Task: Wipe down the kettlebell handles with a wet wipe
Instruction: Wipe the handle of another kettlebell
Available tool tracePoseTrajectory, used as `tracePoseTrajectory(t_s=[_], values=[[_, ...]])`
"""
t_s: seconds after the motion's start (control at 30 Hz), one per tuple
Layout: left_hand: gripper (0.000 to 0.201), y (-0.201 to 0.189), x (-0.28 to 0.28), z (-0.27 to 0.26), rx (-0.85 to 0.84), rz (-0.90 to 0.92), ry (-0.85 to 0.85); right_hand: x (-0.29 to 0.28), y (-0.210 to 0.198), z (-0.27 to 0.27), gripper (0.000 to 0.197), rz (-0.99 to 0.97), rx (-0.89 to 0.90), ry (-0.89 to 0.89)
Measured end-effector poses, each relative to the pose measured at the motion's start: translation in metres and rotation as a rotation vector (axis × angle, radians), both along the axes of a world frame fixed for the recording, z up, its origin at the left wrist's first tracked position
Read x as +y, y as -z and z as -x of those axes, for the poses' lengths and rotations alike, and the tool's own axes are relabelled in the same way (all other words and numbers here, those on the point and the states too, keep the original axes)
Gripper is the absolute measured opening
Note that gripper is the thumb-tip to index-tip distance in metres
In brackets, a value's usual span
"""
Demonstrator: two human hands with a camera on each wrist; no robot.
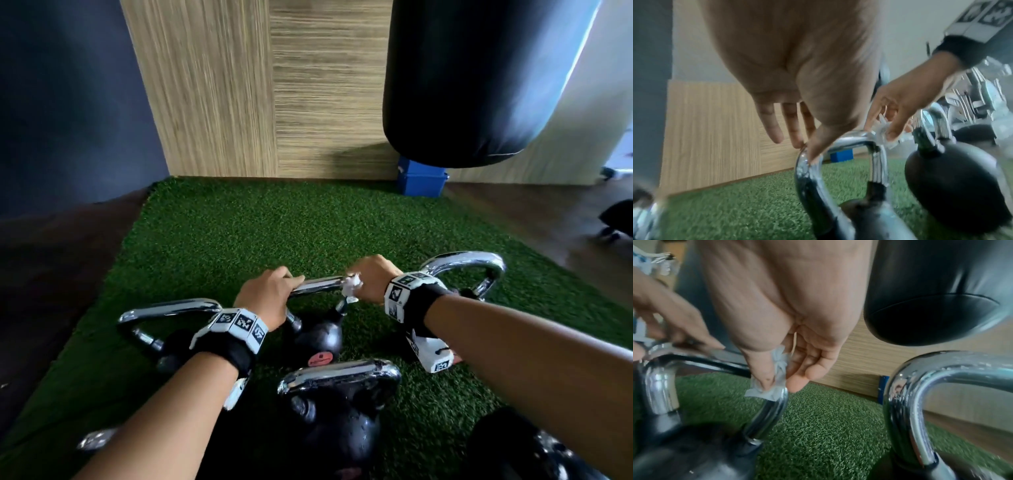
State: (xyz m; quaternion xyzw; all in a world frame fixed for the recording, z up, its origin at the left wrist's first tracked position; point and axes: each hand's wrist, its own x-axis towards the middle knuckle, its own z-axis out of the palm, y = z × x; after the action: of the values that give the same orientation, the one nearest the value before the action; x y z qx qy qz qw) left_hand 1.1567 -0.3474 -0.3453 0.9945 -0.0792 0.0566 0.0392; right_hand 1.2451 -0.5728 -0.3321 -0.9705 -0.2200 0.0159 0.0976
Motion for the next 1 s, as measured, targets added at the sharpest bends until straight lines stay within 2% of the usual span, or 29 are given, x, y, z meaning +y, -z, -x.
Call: tracePoseTrajectory(t_s=[0.1, 0.2, 0.3, 0.43, 0.5, 0.57, 0.67, 0.8, 0.93, 1.0], values=[[0.072, 0.011, 0.005, 0.025, -0.065, 0.231, -0.067, -0.007, -0.009, 0.022, 0.041, -0.09, 0.007, 0.019], [0.055, 0.023, 0.014, 0.044, -0.029, 0.433, -0.147, -0.019, -0.019, 0.049, 0.041, -0.046, 0.047, 0.037], [0.048, 0.045, 0.025, 0.056, 0.151, 0.523, -0.144, -0.025, -0.037, 0.081, 0.028, 0.035, 0.033, 0.009], [0.047, 0.072, 0.024, 0.074, 0.398, 0.491, -0.082, -0.02, -0.063, 0.125, 0.02, 0.077, 0.084, -0.005], [0.044, 0.081, 0.011, 0.083, 0.574, 0.485, -0.031, -0.017, -0.071, 0.143, 0.033, 0.078, 0.094, -0.016], [0.047, 0.089, -0.001, 0.092, 0.675, 0.48, -0.045, -0.014, -0.078, 0.156, 0.043, 0.067, 0.121, -0.011], [0.072, 0.103, -0.015, 0.103, 0.68, 0.629, -0.168, -0.015, -0.077, 0.168, 0.049, 0.022, 0.134, -0.013], [0.065, 0.111, -0.016, 0.116, 0.605, 0.789, -0.267, -0.022, -0.066, 0.173, 0.03, -0.003, 0.065, -0.106], [0.087, 0.119, -0.02, 0.128, 0.537, 0.897, -0.31, -0.031, -0.058, 0.173, 0.021, -0.058, 0.02, -0.138], [0.084, 0.124, -0.024, 0.132, 0.477, 0.936, -0.339, -0.035, -0.054, 0.172, 0.023, -0.06, 0.015, -0.172]])
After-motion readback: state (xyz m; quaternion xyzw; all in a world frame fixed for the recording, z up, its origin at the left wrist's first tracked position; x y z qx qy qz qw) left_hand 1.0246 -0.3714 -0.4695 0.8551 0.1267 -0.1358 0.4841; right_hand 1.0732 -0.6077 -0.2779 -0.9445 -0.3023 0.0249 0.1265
